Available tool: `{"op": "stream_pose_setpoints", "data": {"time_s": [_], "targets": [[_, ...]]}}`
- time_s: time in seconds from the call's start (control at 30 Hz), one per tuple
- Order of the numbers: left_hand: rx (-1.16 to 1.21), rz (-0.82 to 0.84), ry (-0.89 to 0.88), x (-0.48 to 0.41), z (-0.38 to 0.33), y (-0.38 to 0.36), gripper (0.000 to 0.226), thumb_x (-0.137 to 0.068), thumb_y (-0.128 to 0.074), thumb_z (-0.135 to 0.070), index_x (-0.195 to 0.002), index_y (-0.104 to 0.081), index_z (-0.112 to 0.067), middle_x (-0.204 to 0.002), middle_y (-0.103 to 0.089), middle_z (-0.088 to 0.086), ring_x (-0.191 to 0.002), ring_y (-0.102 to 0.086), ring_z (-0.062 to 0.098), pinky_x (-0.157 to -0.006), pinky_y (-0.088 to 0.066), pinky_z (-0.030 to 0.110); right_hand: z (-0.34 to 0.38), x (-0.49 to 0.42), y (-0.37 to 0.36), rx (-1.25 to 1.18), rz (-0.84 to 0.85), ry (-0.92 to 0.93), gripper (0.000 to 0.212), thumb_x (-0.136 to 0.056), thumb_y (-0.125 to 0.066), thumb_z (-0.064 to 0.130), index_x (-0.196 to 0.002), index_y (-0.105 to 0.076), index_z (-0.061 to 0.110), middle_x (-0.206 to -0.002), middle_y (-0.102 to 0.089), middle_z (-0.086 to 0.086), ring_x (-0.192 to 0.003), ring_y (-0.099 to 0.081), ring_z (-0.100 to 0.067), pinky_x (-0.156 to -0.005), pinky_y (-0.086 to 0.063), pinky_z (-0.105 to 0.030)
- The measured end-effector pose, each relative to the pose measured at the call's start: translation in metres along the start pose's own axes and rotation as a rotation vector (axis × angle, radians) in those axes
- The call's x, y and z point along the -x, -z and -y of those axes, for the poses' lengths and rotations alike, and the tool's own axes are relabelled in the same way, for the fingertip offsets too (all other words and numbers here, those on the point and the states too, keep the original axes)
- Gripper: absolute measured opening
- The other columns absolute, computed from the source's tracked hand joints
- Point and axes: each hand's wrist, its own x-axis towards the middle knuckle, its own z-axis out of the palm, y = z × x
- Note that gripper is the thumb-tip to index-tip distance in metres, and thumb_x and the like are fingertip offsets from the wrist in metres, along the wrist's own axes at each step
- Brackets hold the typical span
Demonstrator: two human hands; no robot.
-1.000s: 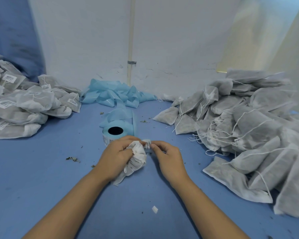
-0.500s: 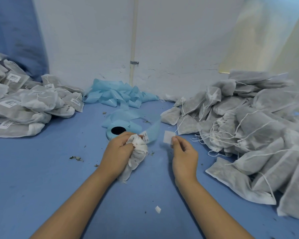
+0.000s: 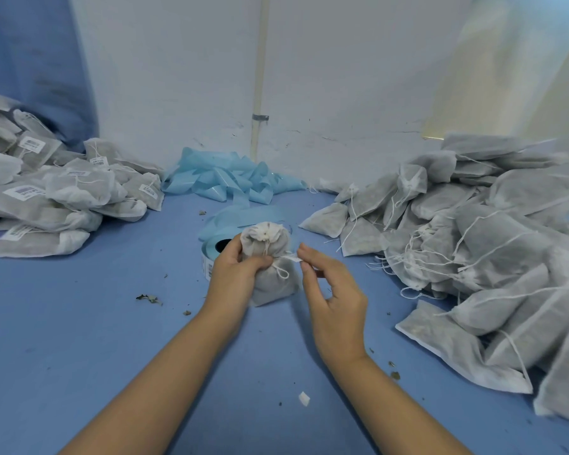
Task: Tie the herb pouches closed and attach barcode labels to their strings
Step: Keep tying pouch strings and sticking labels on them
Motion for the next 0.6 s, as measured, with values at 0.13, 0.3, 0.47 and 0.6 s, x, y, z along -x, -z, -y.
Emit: {"op": "stream_pose_setpoints", "data": {"time_s": [0.13, 0.3, 0.47, 0.6], "targets": [[0.029, -0.03, 0.014, -0.0015, 0.0003, 0.0012, 0.032, -0.081, -0.06, 0.004, -0.093, -0.066, -0.025, -0.09, -0.072, -0.009, -0.082, -0.066, 0.004, -0.071, -0.048, 0.018, 0.0007, 0.0, -0.002, 0.043, 0.079, 0.144, 0.023, -0.091, -0.055, 0.019, -0.105, -0.071, 0.008, -0.111, -0.065, 0.008, -0.099, -0.061, -0.007, -0.092, -0.045, -0.016], [0.101, -0.062, 0.017, -0.0041, -0.0011, 0.0012, 0.03, -0.083, -0.059, 0.004, -0.097, -0.065, -0.022, -0.09, -0.071, -0.006, -0.081, -0.067, 0.005, -0.071, -0.051, 0.015, 0.0008, 0.0012, -0.0027, 0.099, 0.142, 0.225, 0.018, -0.089, -0.062, 0.013, -0.103, -0.072, 0.007, -0.11, -0.07, -0.001, -0.101, -0.06, -0.009, -0.092, -0.044, -0.015], [0.151, -0.068, 0.022, -0.005, -0.004, 0.0018, 0.027, -0.084, -0.059, 0.002, -0.099, -0.065, -0.019, -0.091, -0.071, -0.002, -0.08, -0.067, 0.009, -0.071, -0.051, 0.022, -0.0006, 0.0011, -0.0044, 0.131, 0.15, 0.243, 0.017, -0.084, -0.067, 0.004, -0.1, -0.073, 0.007, -0.11, -0.07, -0.002, -0.101, -0.063, -0.015, -0.092, -0.046, -0.02], [0.161, -0.076, 0.025, -0.0052, -0.0045, 0.0006, 0.023, -0.086, -0.059, -0.001, -0.097, -0.064, -0.02, -0.091, -0.07, 0.0, -0.076, -0.067, 0.009, -0.065, -0.052, 0.021, -0.0015, 0.0013, -0.0053, 0.173, 0.159, 0.266, 0.018, -0.082, -0.07, 0.004, -0.098, -0.074, 0.011, -0.111, -0.07, 0.002, -0.099, -0.064, -0.016, -0.088, -0.047, -0.021]]}}
